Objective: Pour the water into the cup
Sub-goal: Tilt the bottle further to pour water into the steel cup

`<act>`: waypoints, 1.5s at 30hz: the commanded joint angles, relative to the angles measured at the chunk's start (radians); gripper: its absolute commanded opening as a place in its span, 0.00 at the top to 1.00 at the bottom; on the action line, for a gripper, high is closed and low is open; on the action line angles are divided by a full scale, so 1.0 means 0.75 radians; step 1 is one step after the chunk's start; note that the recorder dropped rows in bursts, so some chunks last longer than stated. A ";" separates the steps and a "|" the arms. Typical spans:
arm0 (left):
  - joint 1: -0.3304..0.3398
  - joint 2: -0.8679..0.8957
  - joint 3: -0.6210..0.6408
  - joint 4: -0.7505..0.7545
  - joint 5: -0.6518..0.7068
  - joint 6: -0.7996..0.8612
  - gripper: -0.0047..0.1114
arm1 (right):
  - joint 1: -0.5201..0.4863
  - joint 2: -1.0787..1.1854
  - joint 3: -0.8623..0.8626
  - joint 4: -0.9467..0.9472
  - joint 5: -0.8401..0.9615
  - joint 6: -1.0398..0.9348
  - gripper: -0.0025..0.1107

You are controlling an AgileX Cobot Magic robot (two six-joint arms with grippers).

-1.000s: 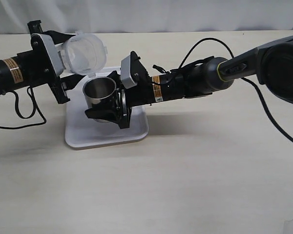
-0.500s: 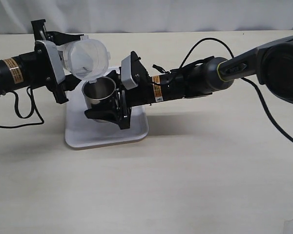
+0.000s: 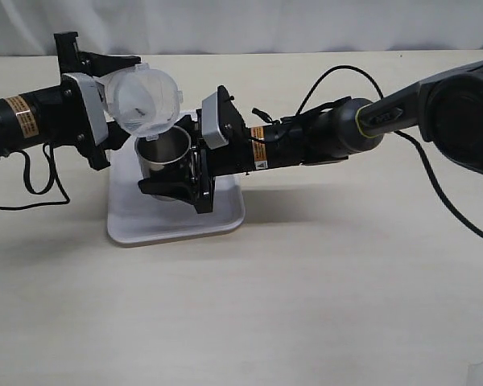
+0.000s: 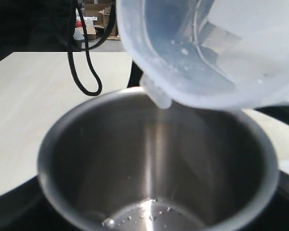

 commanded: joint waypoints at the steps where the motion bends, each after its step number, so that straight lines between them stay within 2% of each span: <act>1: -0.004 -0.017 -0.012 -0.017 -0.070 0.061 0.96 | -0.006 -0.007 -0.003 0.020 -0.031 -0.006 0.94; 33: -0.004 -0.017 -0.015 -0.056 -0.105 0.338 0.96 | -0.006 -0.007 -0.003 -0.005 -0.031 0.005 0.94; 45: -0.004 -0.017 -0.015 -0.067 -0.136 0.372 0.96 | -0.006 -0.002 -0.003 -0.009 0.001 0.025 0.94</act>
